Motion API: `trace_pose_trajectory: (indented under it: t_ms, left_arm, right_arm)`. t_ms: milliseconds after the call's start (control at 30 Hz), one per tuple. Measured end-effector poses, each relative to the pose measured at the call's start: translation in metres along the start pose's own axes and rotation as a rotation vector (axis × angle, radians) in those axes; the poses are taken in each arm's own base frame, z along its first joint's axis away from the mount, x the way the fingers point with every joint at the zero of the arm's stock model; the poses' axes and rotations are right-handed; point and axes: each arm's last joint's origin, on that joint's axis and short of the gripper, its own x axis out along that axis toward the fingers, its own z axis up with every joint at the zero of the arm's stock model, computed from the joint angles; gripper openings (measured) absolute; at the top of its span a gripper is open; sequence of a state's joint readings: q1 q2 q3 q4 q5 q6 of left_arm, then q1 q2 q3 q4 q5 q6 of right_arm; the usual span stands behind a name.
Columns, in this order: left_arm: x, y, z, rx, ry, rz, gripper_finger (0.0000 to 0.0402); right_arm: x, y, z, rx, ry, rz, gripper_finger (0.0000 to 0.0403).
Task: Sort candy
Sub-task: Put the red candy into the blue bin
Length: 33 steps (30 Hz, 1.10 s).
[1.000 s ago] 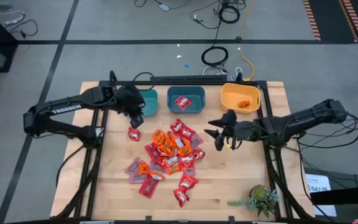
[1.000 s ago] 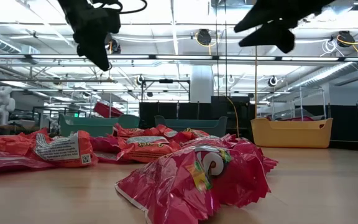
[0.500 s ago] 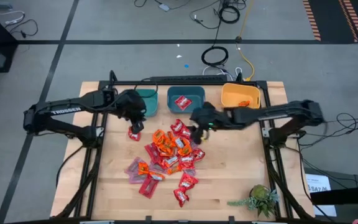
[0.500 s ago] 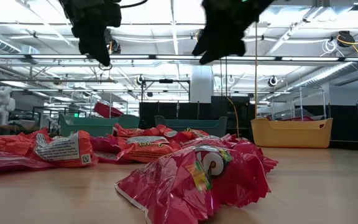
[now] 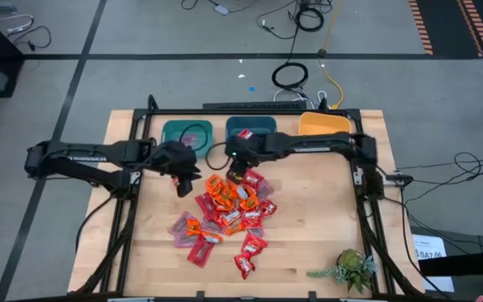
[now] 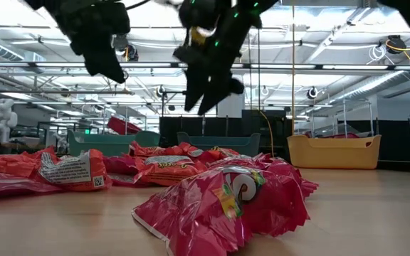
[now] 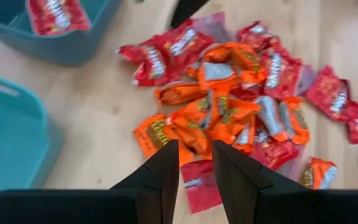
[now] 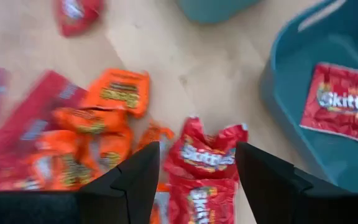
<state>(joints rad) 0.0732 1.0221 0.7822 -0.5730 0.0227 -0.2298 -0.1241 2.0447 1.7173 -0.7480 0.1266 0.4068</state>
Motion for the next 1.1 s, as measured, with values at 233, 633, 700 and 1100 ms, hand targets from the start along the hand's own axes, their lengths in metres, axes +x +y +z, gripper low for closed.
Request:
trace_pose_trajectory:
  t_ms: [233, 633, 700, 1100]
  left_arm:
    - [-0.007, -0.002, -0.03, 0.038, -0.093, -0.059, 0.0107]
    - [-0.025, -0.002, -0.038, 0.044, -0.22, -0.092, 0.0107]
    - [-0.025, -0.002, -0.038, 0.044, -0.22, -0.091, 0.0107]
    - [-0.024, -0.001, -0.038, 0.042, -0.218, -0.072, 0.0107]
  right_arm:
    - [0.046, -0.007, -0.004, 0.038, 0.129, -0.046, 0.0203]
    - [0.089, -0.019, -0.015, 0.091, 0.234, -0.051, 0.0182]
    - [0.089, -0.019, -0.015, 0.089, 0.234, -0.05, 0.0154]
    - [0.047, -0.017, -0.006, 0.044, 0.219, 0.027, 0.0019]
